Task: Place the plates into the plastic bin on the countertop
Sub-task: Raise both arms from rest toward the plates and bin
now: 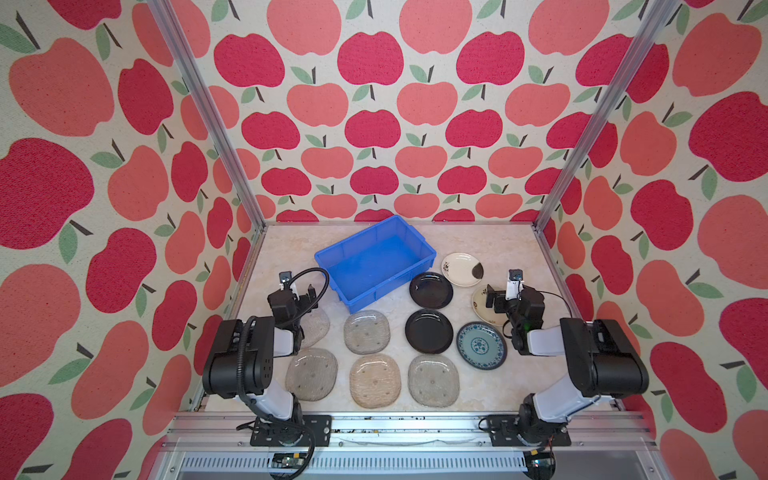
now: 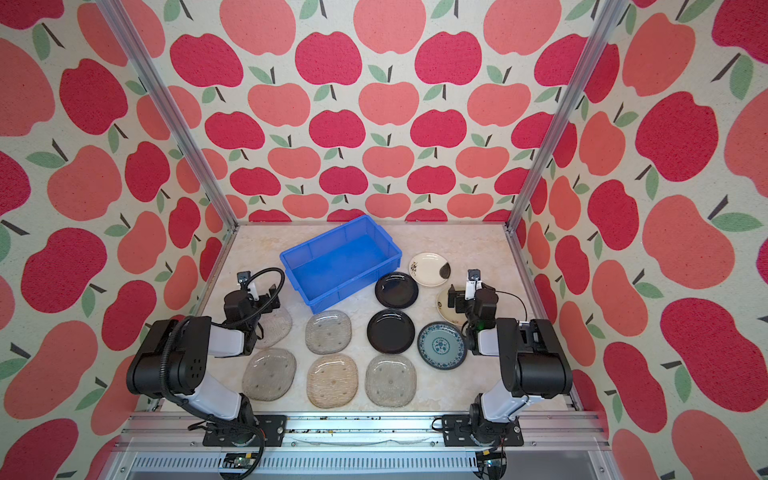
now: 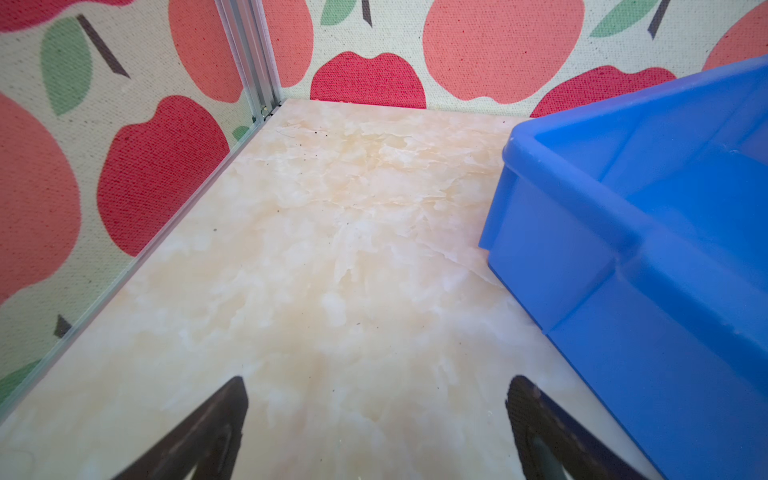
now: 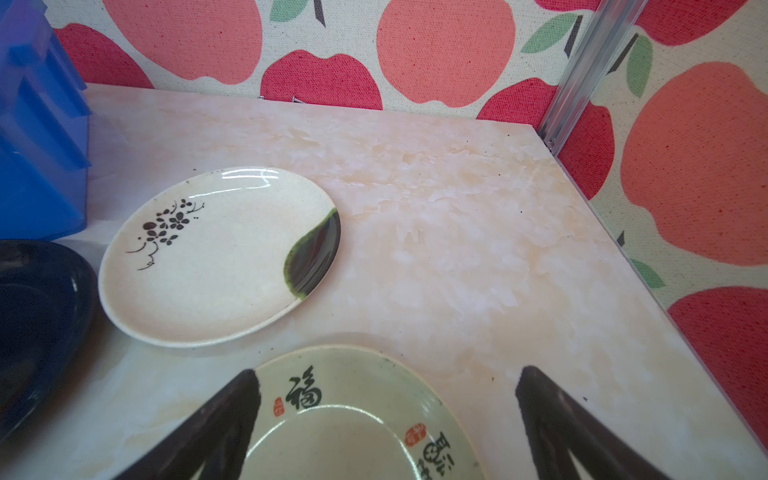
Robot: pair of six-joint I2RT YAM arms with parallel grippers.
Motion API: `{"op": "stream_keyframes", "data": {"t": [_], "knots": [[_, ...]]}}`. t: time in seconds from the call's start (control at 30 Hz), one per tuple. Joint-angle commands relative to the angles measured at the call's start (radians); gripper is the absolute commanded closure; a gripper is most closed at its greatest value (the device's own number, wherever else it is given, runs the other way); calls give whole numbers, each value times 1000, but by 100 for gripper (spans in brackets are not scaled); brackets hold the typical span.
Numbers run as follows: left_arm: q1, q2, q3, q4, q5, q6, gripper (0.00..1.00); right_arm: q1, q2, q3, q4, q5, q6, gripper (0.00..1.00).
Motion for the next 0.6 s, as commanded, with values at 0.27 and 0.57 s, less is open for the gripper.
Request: {"op": "stream_keyframes", "data": {"t": [0.27, 0.57], "knots": [[-1, 0, 17, -3, -31, -3, 1, -1, -3, 8, 7, -5, -5, 0], [-43, -236, 198, -438, -436, -79, 1, 104, -263, 78, -257, 365, -37, 0]]}}
